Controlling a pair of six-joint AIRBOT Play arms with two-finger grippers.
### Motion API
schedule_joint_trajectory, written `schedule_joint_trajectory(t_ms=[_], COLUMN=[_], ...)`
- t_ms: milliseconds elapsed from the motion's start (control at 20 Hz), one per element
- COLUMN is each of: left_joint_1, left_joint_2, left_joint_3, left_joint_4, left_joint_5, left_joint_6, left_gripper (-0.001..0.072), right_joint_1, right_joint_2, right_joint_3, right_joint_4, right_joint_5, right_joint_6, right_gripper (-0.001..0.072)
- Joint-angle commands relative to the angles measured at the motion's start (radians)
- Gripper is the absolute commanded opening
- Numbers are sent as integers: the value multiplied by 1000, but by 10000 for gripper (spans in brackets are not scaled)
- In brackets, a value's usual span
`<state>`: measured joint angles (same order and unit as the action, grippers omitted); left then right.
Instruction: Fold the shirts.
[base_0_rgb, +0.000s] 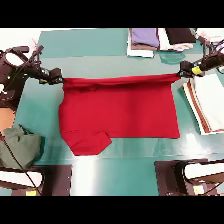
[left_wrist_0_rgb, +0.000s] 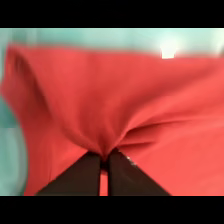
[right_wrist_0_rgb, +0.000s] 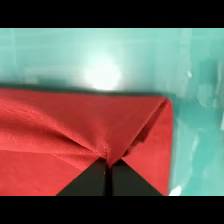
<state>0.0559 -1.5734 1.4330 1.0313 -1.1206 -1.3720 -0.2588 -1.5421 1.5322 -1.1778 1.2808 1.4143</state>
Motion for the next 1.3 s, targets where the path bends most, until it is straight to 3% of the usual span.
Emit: schedule_joint_trajectory(t_ms=[0,200,250,300,350,400,650,1050,1250], left_joint_1=[-39,-87,-85,-84,-84,-84,-84,-85,-85], left_joint_2=[-8,-8,-8,-7,-6,-6,113,667,741], left_joint_3=[-34,-89,-90,-89,-89,-87,-130,-814,-994], left_joint_4=[108,121,129,150,182,204,308,264,108], left_joint_5=[-90,-29,-22,-23,-32,-49,-192,-152,-51], left_joint_6=[15,9,-27,-66,-86,-116,-150,-279,-291], left_gripper=[24,25,26,59,389,604,608,608,608], right_joint_1=[7,7,7,7,7,7,6,8,16], right_joint_2=[40,60,60,60,60,60,139,349,357], right_joint_3=[-100,-220,-233,-239,-238,-229,-183,-185,-185], right_joint_4=[-79,-73,-71,-71,-71,-71,-72,-71,-70], right_joint_5=[-24,-51,-51,-49,-48,-39,72,79,76], right_joint_6=[-3,-2,-2,-2,-2,-2,-37,-42,-42], right_gripper=[15,17,19,112,375,520,477,477,465])
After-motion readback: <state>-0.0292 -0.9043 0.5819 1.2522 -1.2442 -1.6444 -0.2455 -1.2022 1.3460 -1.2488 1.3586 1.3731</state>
